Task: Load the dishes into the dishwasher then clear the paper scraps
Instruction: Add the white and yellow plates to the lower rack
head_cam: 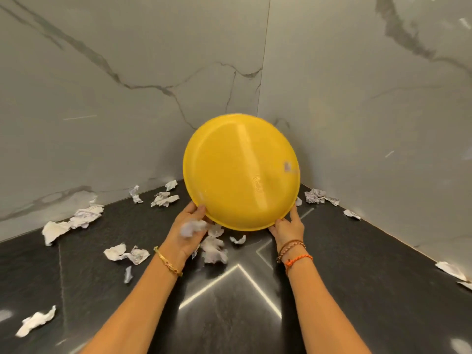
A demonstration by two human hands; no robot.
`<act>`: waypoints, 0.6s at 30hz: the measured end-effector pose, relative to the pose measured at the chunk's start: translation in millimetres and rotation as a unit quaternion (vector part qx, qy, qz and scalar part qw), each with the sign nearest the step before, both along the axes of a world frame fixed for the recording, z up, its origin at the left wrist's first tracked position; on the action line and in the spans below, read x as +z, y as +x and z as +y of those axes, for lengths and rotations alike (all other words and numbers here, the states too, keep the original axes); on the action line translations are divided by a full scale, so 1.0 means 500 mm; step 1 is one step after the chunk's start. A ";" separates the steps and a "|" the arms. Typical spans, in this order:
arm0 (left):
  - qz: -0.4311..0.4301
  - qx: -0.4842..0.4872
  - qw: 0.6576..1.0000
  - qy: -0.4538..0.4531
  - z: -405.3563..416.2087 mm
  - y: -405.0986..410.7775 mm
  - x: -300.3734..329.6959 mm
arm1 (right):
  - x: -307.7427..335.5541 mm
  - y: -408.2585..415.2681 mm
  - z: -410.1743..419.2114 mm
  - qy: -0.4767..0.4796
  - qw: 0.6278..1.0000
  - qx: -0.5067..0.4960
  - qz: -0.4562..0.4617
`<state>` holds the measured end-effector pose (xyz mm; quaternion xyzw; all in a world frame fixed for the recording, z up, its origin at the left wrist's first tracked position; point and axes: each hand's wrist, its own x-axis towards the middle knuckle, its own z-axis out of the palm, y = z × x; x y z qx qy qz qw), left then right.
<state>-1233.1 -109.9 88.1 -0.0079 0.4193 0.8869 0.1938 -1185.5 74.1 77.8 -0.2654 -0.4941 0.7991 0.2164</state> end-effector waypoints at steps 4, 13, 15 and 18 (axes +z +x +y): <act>0.000 0.028 0.999 -0.031 -0.013 0.035 0.063 | 0.009 0.059 -0.019 -0.072 0.997 -0.001 -0.004; 0.144 0.153 0.972 -0.104 -0.028 0.206 0.222 | 0.035 0.249 -0.089 0.380 0.907 0.018 -0.178; 0.168 0.162 0.967 -0.101 -0.036 0.249 0.257 | 0.058 0.281 -0.092 0.427 0.891 0.006 -0.157; 0.119 0.135 0.982 -0.060 -0.043 0.313 0.284 | 0.103 0.340 -0.089 0.272 0.957 -0.056 -0.079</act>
